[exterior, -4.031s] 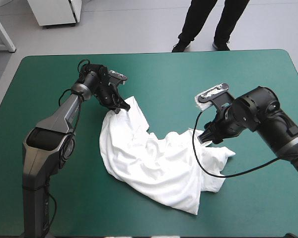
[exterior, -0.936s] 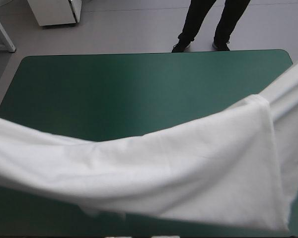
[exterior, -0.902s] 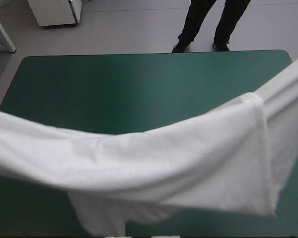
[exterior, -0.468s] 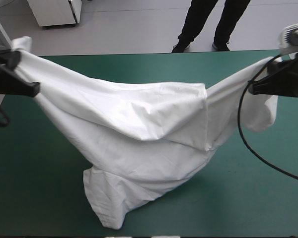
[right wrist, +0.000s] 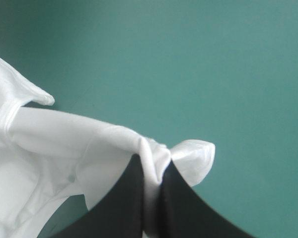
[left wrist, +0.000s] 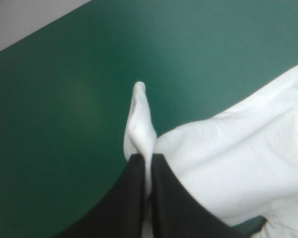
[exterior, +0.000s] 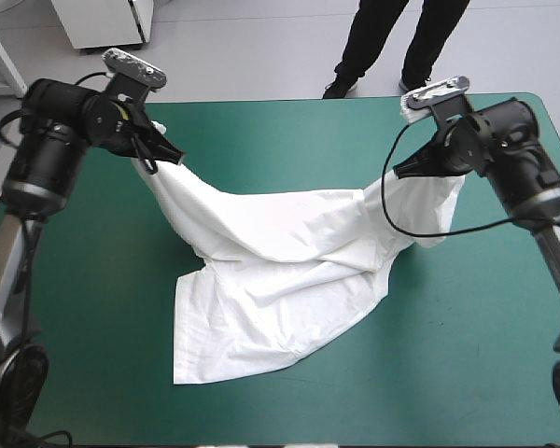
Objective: Fold the cloth
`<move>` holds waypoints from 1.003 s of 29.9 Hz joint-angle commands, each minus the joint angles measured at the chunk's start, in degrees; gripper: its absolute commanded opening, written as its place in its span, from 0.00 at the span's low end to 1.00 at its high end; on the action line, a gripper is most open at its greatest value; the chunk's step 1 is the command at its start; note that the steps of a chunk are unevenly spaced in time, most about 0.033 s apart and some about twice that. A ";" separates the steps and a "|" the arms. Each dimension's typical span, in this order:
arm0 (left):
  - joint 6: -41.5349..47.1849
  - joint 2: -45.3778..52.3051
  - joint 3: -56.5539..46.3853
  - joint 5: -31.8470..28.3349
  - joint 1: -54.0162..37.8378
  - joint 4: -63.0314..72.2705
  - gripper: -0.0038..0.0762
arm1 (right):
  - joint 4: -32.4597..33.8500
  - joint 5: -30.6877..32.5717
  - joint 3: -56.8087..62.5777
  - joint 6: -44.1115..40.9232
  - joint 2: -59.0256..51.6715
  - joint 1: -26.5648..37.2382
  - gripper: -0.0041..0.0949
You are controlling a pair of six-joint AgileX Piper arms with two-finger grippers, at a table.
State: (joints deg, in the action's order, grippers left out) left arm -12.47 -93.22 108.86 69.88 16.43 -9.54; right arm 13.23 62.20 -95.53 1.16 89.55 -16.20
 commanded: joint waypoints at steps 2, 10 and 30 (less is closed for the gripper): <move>0.80 -5.15 1.26 -7.91 -0.61 1.05 0.02 | 1.31 -6.17 -2.67 0.41 6.37 2.42 0.03; 0.80 -13.42 1.26 -15.33 -1.31 3.21 0.02 | -9.29 -7.52 -11.88 5.04 18.34 7.85 0.03; -5.39 -21.96 8.15 -11.53 -8.20 22.08 0.40 | -29.42 -5.42 -18.18 17.35 25.24 17.66 0.46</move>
State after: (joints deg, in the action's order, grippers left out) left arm -16.28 -118.71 115.12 57.77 9.55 8.40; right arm -12.67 57.33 -110.43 17.16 118.41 -0.68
